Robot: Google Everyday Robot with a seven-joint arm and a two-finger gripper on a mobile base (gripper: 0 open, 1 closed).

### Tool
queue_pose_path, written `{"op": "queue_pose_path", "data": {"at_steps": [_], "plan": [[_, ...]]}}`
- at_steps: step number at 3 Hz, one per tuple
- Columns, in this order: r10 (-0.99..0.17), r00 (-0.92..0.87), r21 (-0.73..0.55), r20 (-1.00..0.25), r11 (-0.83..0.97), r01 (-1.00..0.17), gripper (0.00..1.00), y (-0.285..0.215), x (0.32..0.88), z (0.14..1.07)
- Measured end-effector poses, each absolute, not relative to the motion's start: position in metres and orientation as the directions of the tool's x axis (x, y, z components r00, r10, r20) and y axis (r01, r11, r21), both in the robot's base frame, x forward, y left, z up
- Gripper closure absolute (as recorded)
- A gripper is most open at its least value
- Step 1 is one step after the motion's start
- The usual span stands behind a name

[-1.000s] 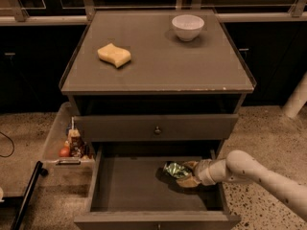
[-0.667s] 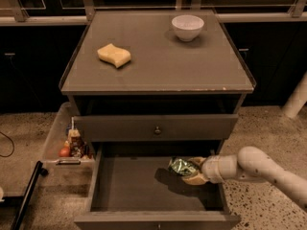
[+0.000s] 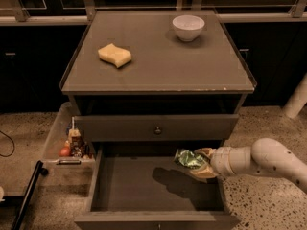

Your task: Pick green can from middle drawer and place on counter

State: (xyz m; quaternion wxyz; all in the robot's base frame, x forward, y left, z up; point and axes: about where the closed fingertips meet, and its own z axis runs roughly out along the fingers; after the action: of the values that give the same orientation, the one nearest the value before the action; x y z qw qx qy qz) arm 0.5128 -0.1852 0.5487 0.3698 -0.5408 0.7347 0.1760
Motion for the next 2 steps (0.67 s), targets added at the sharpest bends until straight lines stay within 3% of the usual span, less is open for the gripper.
{"op": "queue_pose_path", "data": {"at_steps": [2], "plan": [[-0.66, -0.096, -0.174, -0.746, 0.331, -0.927, 1.0, -0.182, 0.499, 0.573]]}}
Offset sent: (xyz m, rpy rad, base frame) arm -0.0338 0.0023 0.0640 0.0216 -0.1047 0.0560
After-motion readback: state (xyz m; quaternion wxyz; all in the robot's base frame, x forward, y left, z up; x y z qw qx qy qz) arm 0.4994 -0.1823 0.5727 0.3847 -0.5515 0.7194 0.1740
